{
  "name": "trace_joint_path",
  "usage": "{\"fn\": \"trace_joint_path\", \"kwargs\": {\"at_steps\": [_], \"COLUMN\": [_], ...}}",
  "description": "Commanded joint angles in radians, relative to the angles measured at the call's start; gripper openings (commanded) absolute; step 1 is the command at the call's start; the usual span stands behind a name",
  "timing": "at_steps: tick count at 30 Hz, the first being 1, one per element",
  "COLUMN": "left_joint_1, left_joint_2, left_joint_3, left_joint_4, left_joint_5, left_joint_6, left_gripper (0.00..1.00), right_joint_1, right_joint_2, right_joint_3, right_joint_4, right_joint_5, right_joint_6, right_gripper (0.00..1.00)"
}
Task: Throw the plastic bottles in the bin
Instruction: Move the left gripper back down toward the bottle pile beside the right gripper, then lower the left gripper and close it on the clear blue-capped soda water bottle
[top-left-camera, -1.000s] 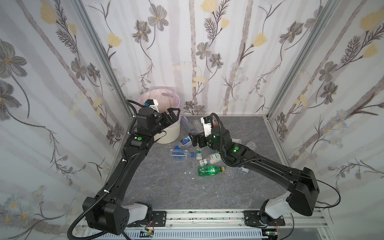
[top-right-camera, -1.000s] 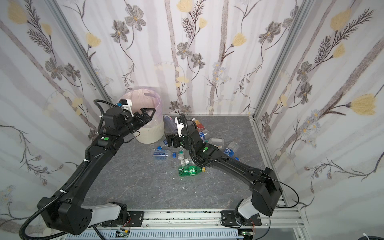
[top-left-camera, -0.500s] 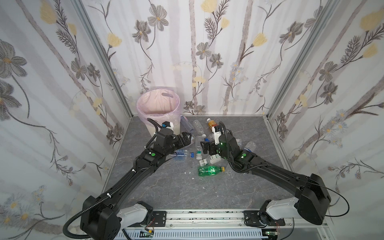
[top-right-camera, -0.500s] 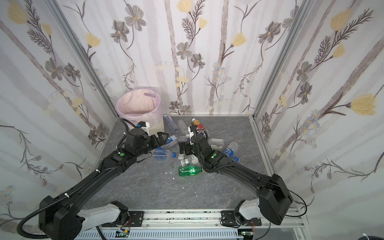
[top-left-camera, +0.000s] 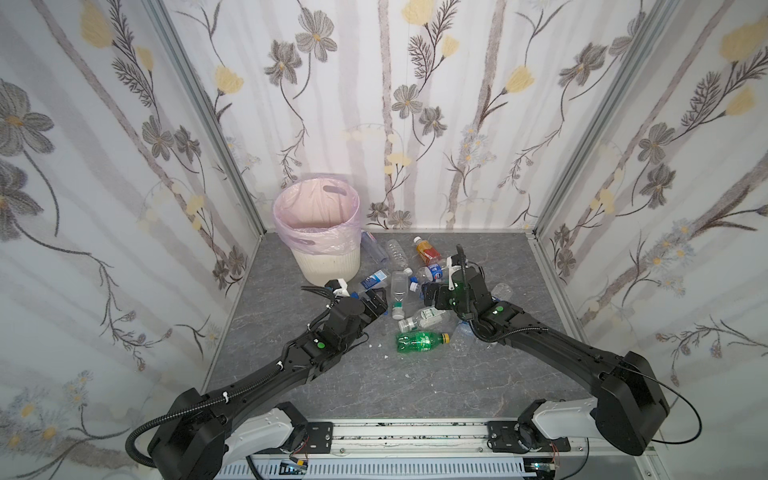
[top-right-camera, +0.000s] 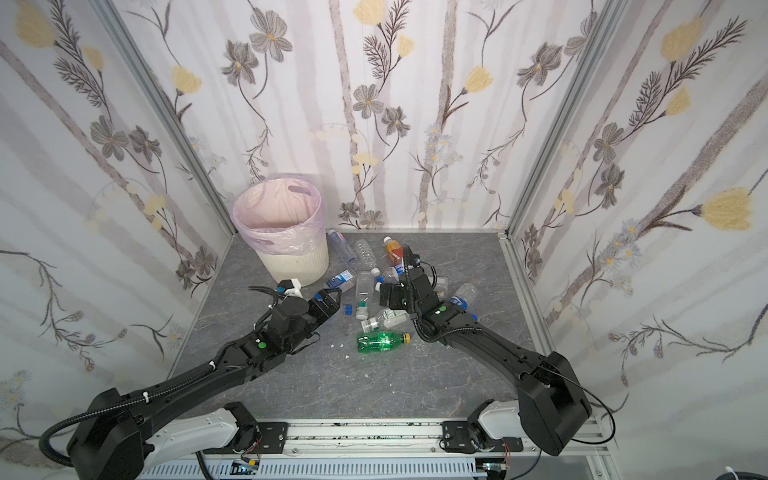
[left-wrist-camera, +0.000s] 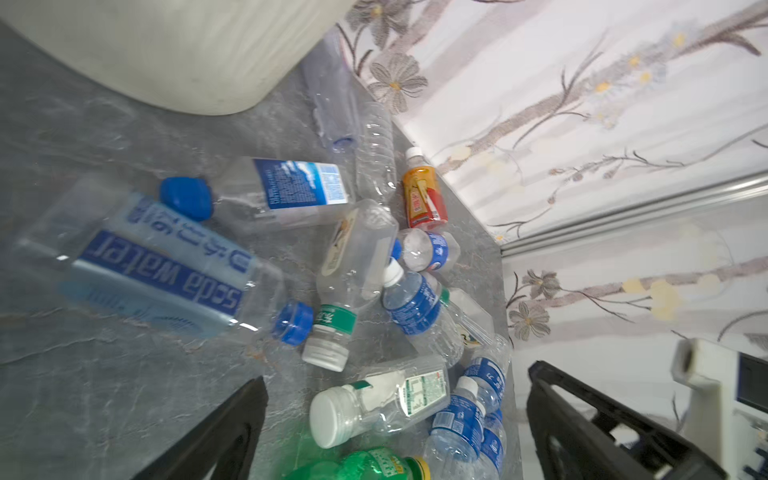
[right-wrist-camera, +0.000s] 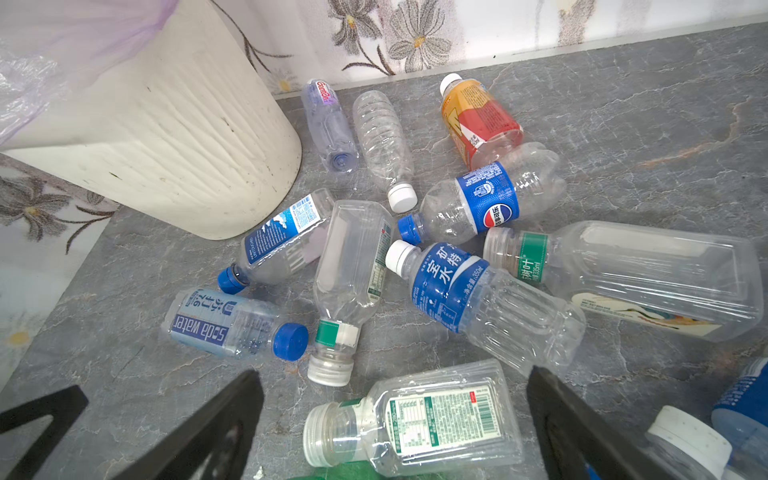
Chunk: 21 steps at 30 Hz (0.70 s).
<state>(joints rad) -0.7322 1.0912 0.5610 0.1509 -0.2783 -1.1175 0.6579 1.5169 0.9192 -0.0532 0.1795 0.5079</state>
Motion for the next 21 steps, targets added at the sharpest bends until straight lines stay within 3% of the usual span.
{"fn": "trace_joint_path", "kwargs": {"at_steps": [1,4,7,11,21], "left_joint_1": [-0.001,0.01,0.081,0.177,0.313], "left_joint_2": [-0.021,-0.002,0.046,0.102,0.268], "left_joint_3": [-0.062,-0.095,-0.114,-0.103,-0.028], "left_joint_4": [0.026,0.024,0.025,0.026,0.076], "left_joint_5": [-0.087,-0.094,-0.019,0.08,0.246], "left_joint_6": [-0.172,-0.239,-0.285,-0.279,-0.284], "left_gripper": [1.0,1.0,1.0,1.0,1.0], "right_joint_1": [-0.003,-0.004,-0.004,-0.004,-0.004], "right_joint_2": [0.02,0.033,0.044,0.052,0.071], "right_joint_3": [0.02,0.023,0.026,0.024,0.027], "right_joint_4": [0.003,0.017,0.028,0.035,0.053], "right_joint_5": [-0.025,-0.034,-0.048,-0.046,-0.045], "right_joint_6": [0.009,0.013,0.018,0.016,0.006], "right_gripper": [1.0,1.0,1.0,1.0,1.0]}}
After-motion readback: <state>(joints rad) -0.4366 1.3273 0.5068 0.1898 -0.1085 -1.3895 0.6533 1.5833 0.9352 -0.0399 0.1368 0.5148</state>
